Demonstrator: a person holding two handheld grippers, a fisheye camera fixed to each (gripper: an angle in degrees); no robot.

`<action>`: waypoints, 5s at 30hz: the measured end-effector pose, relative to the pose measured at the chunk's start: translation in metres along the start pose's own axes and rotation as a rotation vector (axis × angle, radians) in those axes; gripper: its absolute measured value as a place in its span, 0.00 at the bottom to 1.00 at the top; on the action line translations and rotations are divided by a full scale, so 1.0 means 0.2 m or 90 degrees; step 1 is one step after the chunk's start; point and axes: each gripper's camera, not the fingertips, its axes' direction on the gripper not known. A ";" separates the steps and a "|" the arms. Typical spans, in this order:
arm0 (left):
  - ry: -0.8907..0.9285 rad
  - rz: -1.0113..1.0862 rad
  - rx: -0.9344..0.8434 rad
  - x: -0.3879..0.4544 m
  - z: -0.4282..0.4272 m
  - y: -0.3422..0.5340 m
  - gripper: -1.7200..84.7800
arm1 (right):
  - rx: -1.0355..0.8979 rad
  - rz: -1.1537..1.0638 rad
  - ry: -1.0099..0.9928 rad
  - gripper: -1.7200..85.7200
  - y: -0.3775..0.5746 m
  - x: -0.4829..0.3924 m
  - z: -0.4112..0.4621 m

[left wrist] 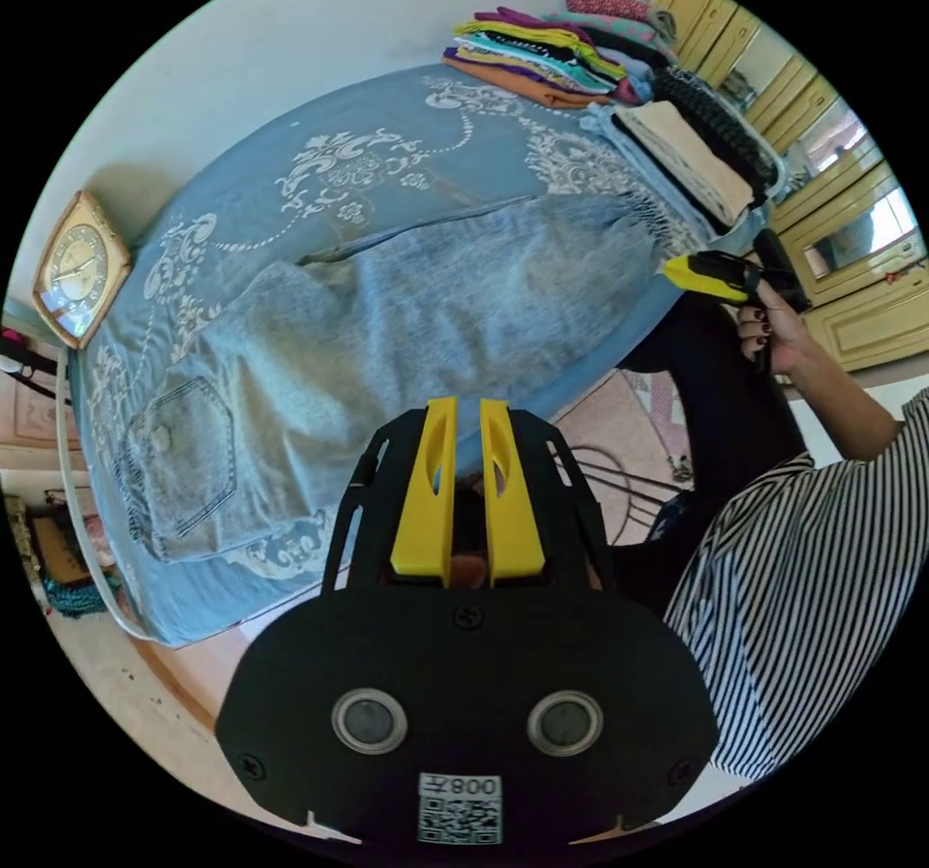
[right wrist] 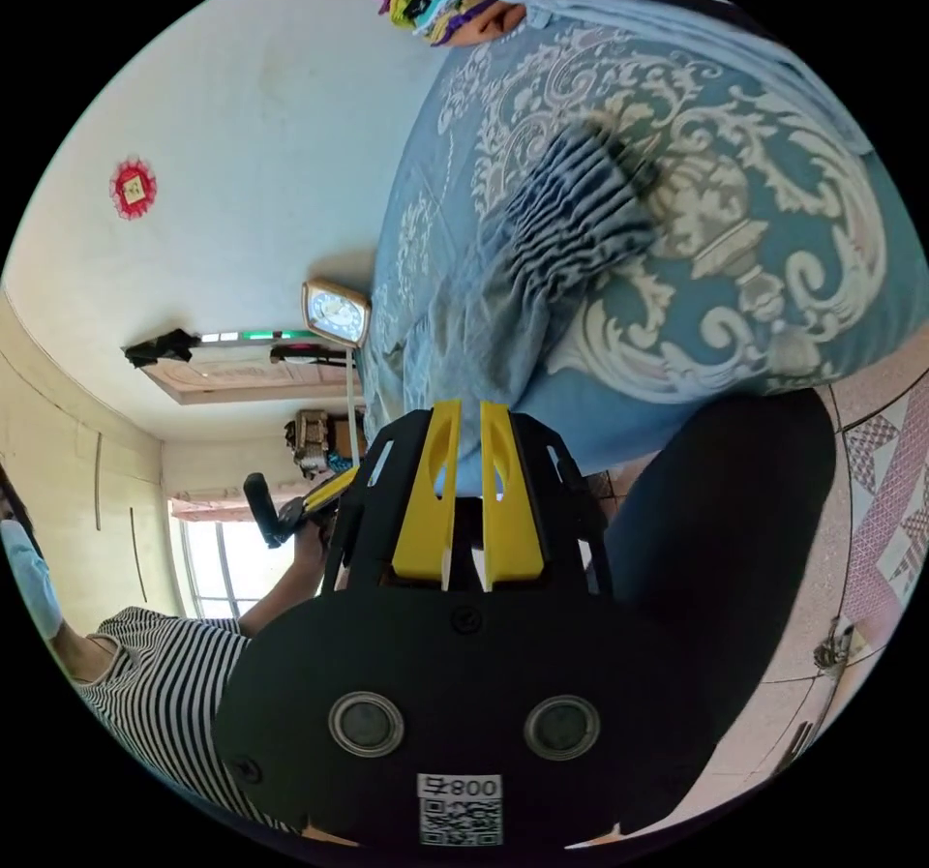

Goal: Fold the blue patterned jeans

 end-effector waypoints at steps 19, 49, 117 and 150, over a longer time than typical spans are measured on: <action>0.107 0.252 -0.109 0.65 0.64 -1.54 0.10 | 0.026 0.053 -0.005 0.08 -0.09 0.33 -0.30; 0.122 0.185 0.019 0.63 0.65 -1.82 0.03 | 0.043 -0.048 -0.023 0.04 -0.12 0.20 -0.48; -0.050 -0.321 0.093 -1.73 0.37 0.17 0.07 | -0.224 -0.476 0.210 0.02 -0.77 -1.43 1.72; 0.091 -0.406 0.357 -2.21 0.13 1.70 0.02 | -0.381 -0.905 0.244 0.11 -0.71 -2.31 3.54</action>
